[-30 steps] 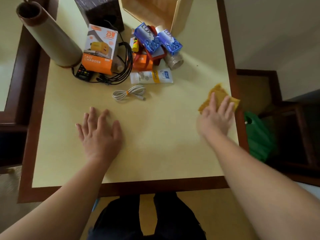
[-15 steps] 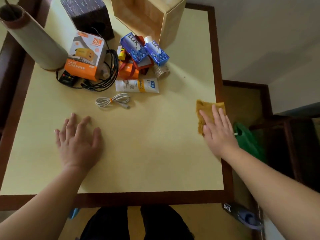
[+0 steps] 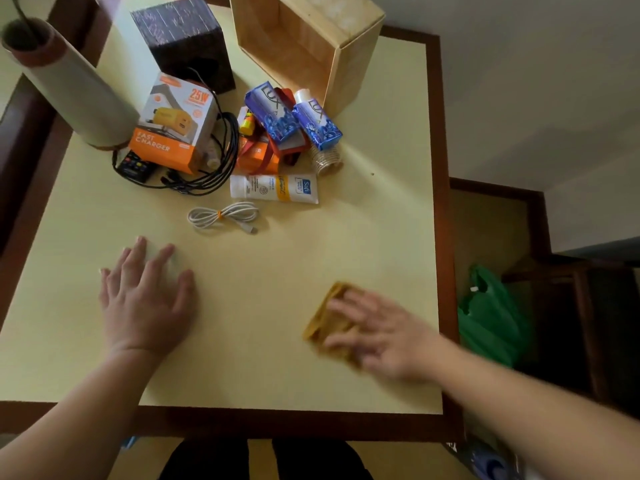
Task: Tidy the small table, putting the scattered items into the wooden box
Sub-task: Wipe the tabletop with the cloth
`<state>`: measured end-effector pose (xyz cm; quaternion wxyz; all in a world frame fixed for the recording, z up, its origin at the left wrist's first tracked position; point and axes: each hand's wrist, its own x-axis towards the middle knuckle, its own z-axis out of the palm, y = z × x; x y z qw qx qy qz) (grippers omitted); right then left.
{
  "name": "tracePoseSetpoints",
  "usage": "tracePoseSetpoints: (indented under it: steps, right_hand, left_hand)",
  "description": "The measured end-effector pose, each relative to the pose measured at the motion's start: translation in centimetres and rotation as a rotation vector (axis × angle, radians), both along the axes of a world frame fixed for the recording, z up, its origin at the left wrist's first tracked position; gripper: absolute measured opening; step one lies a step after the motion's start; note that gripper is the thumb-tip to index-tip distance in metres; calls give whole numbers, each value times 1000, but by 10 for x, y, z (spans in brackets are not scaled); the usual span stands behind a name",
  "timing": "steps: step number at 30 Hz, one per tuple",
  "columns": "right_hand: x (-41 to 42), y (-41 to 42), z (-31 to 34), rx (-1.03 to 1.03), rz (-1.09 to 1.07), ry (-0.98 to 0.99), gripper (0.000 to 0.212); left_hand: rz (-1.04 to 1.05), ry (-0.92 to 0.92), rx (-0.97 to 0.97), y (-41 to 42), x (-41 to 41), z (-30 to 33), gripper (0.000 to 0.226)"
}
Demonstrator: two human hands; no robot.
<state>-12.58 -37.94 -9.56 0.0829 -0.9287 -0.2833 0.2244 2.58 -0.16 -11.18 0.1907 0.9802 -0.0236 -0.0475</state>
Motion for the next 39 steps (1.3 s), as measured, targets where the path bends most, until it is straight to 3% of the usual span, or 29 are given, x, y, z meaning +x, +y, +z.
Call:
tracePoseSetpoints:
  steps: [4, 9, 11, 13, 16, 18, 19, 20, 22, 25, 28, 34, 39]
  right_hand:
    - [93, -93, 6, -193, -775, -22, 53]
    - [146, -80, 2, -209, -1119, 55, 58]
    - [127, -31, -4, -208, -1171, -15, 59]
    - [87, 30, -1, -181, -1074, -54, 61]
    - [18, 111, 13, -17, -498, 99, 61]
    - [12, 98, 17, 31, -120, 171, 59]
    - [24, 76, 9, 32, -47, 100, 58]
    - [38, 51, -3, -11, -108, 24, 58]
    - [74, -4, -12, -124, -557, -119, 58]
    - [102, -50, -5, -218, -1117, 17, 55]
    - [74, -26, -6, -179, -1238, -26, 54]
    - [-125, 88, 8, -195, -1503, -2, 54]
    - [-113, 96, 2, -233, -1529, 62, 56]
  left_hand:
    - [6, 4, 9, 1, 1, -2, 62]
    - [10, -2, 9, 1, 1, -4, 61]
    - [15, -3, 4, 1, 1, -4, 61]
    - [19, -2, -6, 1, 1, -4, 60]
    - [22, -23, -23, 2, 1, -5, 59]
    - [19, -28, -32, 3, 1, -5, 59]
    - [19, -21, -33, 2, 0, -4, 59]
    - [21, -14, -33, 2, 0, -4, 58]
    - [28, -22, -40, 3, 0, -4, 57]
    - [23, -27, -39, 4, 0, -5, 57]
    - [14, 8, -31, 5, 2, -4, 57]
    - [-2, 24, -28, 7, 2, -6, 51]
    - [-23, 30, -44, 10, 1, -8, 51]
